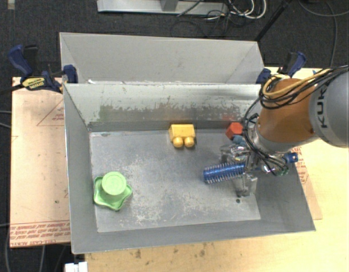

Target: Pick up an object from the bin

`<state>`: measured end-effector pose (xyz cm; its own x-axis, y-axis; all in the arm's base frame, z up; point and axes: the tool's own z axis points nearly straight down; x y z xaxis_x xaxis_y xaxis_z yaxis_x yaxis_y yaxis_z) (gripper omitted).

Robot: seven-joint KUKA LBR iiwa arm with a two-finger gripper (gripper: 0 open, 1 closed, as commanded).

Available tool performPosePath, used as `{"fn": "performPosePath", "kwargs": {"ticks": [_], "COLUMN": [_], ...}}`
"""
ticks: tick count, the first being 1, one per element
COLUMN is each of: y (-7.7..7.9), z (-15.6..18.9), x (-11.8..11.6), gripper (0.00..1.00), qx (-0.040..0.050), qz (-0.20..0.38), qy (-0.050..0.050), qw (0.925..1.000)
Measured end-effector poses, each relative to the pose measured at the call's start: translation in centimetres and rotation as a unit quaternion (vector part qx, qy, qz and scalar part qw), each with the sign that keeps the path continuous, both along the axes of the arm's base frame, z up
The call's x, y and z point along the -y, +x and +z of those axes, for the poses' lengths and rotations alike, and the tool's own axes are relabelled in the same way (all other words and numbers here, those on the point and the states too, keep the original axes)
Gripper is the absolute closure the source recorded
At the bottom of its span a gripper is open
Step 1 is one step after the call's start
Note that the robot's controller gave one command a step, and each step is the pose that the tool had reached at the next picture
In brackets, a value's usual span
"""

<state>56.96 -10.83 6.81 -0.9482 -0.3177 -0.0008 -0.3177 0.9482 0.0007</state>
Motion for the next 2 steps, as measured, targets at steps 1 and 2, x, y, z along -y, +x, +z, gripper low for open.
{"fn": "performPosePath", "kwargs": {"ticks": [1, 2], "y": [0.4, -1.7], "z": [0.6, 16.1], "x": [-0.3, -0.3], "gripper": [1.00, 1.00], "qx": [0.0058, 0.0044], "qz": [0.001, 0.004], "qy": [0.001, -0.001], "qw": [1.0000, 1.0000]}}
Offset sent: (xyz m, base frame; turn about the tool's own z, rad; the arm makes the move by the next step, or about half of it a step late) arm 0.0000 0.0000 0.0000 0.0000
